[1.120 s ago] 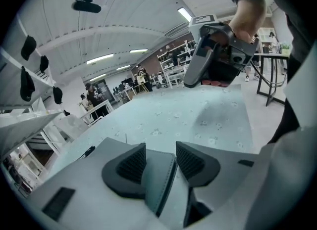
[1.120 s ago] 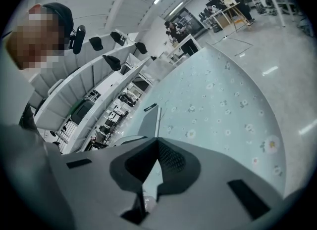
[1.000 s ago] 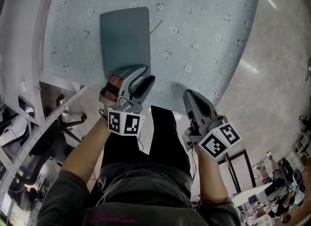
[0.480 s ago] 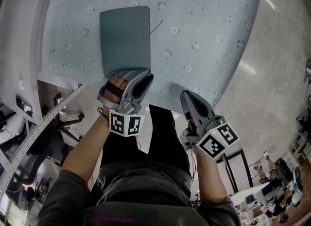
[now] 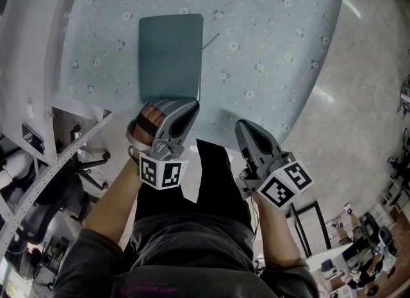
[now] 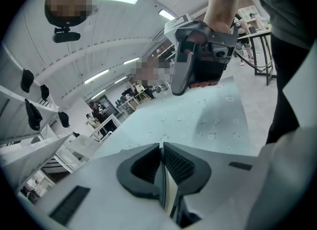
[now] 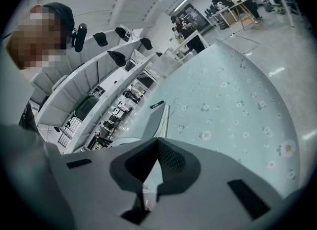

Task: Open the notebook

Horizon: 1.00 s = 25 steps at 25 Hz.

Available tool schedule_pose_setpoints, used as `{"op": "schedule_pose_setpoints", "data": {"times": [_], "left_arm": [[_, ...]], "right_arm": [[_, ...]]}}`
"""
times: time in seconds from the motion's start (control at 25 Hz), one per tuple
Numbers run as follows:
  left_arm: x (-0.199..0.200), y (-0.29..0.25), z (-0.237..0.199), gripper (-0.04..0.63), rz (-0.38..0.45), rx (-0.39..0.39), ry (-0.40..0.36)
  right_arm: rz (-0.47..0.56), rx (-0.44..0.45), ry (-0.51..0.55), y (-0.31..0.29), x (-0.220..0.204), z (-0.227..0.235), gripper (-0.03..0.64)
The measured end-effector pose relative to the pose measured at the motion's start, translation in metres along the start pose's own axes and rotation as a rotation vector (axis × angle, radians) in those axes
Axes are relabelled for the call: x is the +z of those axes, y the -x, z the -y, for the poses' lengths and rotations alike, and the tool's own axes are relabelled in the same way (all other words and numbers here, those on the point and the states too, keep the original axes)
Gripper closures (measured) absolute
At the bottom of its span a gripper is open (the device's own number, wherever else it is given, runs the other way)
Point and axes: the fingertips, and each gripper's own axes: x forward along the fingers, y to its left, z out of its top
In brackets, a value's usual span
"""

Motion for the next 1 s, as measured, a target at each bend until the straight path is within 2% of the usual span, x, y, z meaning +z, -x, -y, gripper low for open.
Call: {"op": "schedule_pose_setpoints", "data": {"times": [0.2,0.44,0.76,1.0], "left_arm": [[0.0,0.022,-0.022,0.574,0.035,0.076,0.079],[0.0,0.065,-0.072,0.574,0.086,0.235,0.281],[-0.032,0.118,-0.108,0.572,0.082,0.357,0.378],[-0.07,0.147,-0.129,0.568,0.038,0.438,0.465]], "right_arm": [[-0.022,0.021,0.048,-0.011,0.007,-0.017,0.615],[-0.083,0.074,0.101,-0.037,0.008,-0.042,0.615],[-0.142,0.132,0.166,-0.076,0.004,-0.095,0.615],[-0.196,0.166,0.203,-0.104,-0.002,-0.122,0.615]]}}
